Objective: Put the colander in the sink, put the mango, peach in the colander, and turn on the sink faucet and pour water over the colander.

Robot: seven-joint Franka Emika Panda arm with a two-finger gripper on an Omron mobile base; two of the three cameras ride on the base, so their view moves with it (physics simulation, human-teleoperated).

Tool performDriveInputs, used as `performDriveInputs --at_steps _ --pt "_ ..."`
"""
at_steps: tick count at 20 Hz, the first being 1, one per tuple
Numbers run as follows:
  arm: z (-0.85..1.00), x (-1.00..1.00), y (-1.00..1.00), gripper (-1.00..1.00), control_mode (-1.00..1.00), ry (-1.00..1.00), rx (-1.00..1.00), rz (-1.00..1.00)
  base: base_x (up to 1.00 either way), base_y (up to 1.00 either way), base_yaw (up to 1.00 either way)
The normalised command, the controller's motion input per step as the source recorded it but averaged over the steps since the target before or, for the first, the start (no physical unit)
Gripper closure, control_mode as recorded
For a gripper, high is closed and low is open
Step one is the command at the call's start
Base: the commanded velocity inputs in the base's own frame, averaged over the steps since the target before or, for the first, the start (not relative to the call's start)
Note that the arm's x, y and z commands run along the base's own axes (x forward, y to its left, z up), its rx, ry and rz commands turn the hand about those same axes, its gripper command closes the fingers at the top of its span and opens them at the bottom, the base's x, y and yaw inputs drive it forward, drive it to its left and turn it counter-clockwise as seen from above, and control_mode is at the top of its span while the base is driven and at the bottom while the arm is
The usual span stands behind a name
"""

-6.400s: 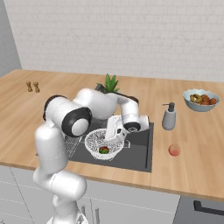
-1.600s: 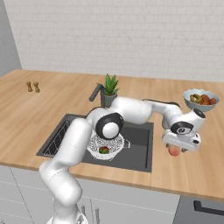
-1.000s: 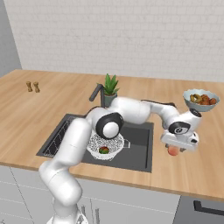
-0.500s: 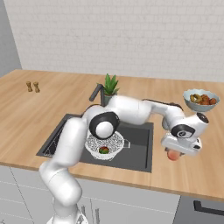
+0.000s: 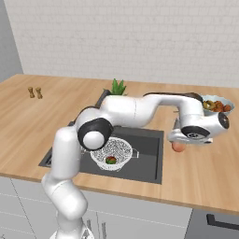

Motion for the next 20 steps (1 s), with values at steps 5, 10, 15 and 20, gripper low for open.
performDriveInputs --at_steps 5,10,15,20 --pt "0.71 0.14 0.99 1.0 -1.0 -0.34 0.01 0.29 0.0 0.0 0.0" --pt "0.4 0.31 1.0 1.0 -1.0 -0.1 0.0 0.26 0.0 0.0 0.0" --pt "-0.04 0.38 0.86 1.0 -1.0 0.0 0.0 0.29 0.0 0.0 0.0" --pt "-0.55 0.42 0.26 1.0 -1.0 -0.01 -0.01 0.29 0.0 0.0 0.0"
